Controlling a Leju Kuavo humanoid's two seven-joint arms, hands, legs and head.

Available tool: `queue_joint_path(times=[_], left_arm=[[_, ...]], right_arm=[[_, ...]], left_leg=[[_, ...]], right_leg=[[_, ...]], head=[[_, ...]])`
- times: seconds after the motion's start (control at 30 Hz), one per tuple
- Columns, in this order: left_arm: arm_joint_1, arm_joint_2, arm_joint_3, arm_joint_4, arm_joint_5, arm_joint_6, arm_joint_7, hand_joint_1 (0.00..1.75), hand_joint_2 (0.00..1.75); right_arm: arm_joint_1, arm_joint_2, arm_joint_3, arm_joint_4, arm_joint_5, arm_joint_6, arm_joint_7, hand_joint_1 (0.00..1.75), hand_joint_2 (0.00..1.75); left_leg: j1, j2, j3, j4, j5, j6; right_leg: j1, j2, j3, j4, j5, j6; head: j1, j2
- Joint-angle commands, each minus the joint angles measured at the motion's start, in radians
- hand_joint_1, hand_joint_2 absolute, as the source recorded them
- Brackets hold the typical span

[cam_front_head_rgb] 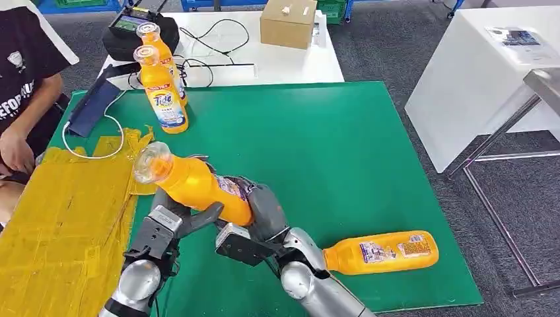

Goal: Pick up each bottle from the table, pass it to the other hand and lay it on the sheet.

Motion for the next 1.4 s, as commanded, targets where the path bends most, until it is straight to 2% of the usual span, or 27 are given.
queue_joint_path(times=[0.03,0.37,0.4,0.43,0.5,0.6,0.67,0.77,0.8,0.87,1.1,1.13,1.17,1.23,1.4], left_arm=[[-0.051,0.043,-0.021,0.029,-0.093,0.063,0.010,1.75,1.75],[-0.050,0.043,-0.021,0.028,-0.092,0.063,0.010,1.75,1.75],[-0.056,0.057,-0.031,0.028,-0.179,0.119,0.014,1.75,1.75],[-0.067,0.088,-0.054,0.028,-0.385,0.245,0.046,1.75,1.75],[-0.084,0.135,-0.054,0.036,-0.576,0.293,0.153,1.75,1.75],[-0.137,0.206,-0.014,0.106,-0.736,0.293,0.244,1.75,1.75],[-0.201,0.265,-0.006,0.229,-0.979,0.276,0.365,1.75,1.75],[-0.264,0.300,-0.001,0.385,-1.089,0.243,0.399,1.75,1.75],[-0.281,0.311,-0.002,0.436,-1.102,0.228,0.403,1.75,1.75],[-0.299,0.316,0.003,0.497,-1.132,0.235,0.426,1.75,1.75],[-0.367,0.357,-0.036,0.602,-1.213,0.153,0.466,1.75,1.75],[-0.386,0.361,-0.054,0.626,-1.234,0.134,0.472,1.75,1.75],[-0.397,0.362,-0.065,0.642,-1.249,0.128,0.478,1.75,1.75],[-0.443,0.368,-0.160,0.709,-1.266,0.109,0.525,1.75,1.75],[-0.516,0.319,-0.241,0.899,-1.266,0.062,0.513,1.75,1.75]], right_arm=[[0.013,-0.017,-0.030,0.011,-0.034,-0.035,-0.004,1.05,1.75],[0.015,-0.018,-0.029,0.008,-0.033,-0.035,-0.004,1.05,1.75],[0.025,-0.015,-0.041,-0.008,-0.037,-0.049,-0.010,0.00,1.75],[0.040,-0.021,-0.054,-0.036,-0.038,-0.052,-0.012,0.00,1.75],[0.079,-0.039,-0.089,-0.108,-0.048,-0.060,-0.014,0.00,1.75],[0.138,-0.064,-0.155,-0.237,-0.102,-0.030,-0.038,0.00,1.75],[0.166,-0.065,-0.197,-0.319,-0.114,-0.041,-0.060,0.00,1.75],[0.188,-0.074,-0.218,-0.395,-0.112,-0.044,-0.062,0.00,1.75],[0.192,-0.079,-0.223,-0.415,-0.111,-0.048,-0.061,0.00,1.75],[0.197,-0.081,-0.236,-0.433,-0.117,-0.055,-0.063,0.00,1.75],[0.205,-0.077,-0.265,-0.447,-0.055,-0.156,-0.072,0.00,1.75],[0.204,-0.078,-0.260,-0.453,-0.053,-0.158,-0.071,0.00,1.75],[0.203,-0.077,-0.259,-0.455,-0.053,-0.162,-0.071,0.00,1.75],[0.194,-0.075,-0.250,-0.455,-0.052,-0.166,-0.071,0.00,1.75],[0.156,-0.077,-0.201,-0.422,0.053,-0.219,-0.048,0.00,1.75]], left_leg=[[0.000,0.000,0.005,-0.002,-0.001,0.002],[0.000,0.000,0.003,-0.001,0.000,0.001],[0.000,0.000,0.003,-0.001,0.000,0.001],[-0.001,0.001,0.005,-0.002,-0.001,0.002],[-0.001,0.000,0.005,-0.002,-0.001,0.002],[-0.001,-0.003,0.006,-0.003,-0.001,0.002],[-0.001,0.000,0.009,-0.004,-0.001,0.002],[0.000,-0.002,0.002,-0.001,0.001,0.001],[0.000,-0.003,0.005,-0.002,0.001,0.001],[0.000,0.001,0.003,-0.001,0.001,0.000],[0.000,0.004,0.007,-0.002,0.000,0.001],[0.000,0.003,0.003,-0.001,0.001,0.000],[0.000,0.003,0.006,-0.002,0.000,0.001],[0.000,0.003,0.006,-0.002,0.000,0.001],[0.000,0.002,0.003,-0.001,0.001,0.000]], right_leg=[[0.001,-0.004,0.005,-0.002,-0.001,-0.002],[0.000,-0.003,0.003,-0.001,-0.001,-0.002],[0.000,-0.002,0.003,-0.001,0.000,-0.001],[0.000,-0.003,0.004,-0.001,-0.001,-0.002],[0.001,-0.004,0.005,-0.001,-0.001,-0.002],[0.001,-0.007,0.007,-0.002,-0.002,-0.003],[0.001,-0.006,0.009,-0.003,-0.001,-0.004],[0.001,-0.005,0.002,0.000,-0.001,-0.002],[0.001,-0.006,0.004,-0.001,-0.001,-0.003],[0.001,-0.002,0.002,0.000,0.000,-0.002],[0.001,-0.003,0.006,-0.001,-0.001,-0.003],[0.001,-0.002,0.002,0.000,0.000,-0.002],[0.001,-0.004,0.005,-0.001,-0.001,-0.003],[0.001,-0.003,0.004,0.000,-0.001,-0.003],[0.001,-0.003,0.001,0.000,0.000,-0.002]], head=[[0.000,0.000],[0.000,0.000],[0.000,0.000],[0.000,0.000],[0.000,0.000],[0.000,0.000],[0.000,0.000],[0.001,0.000],[0.000,0.000],[0.000,0.000],[0.000,0.000],[0.000,0.000],[0.000,0.000],[0.000,0.000],[0.000,0.000]])
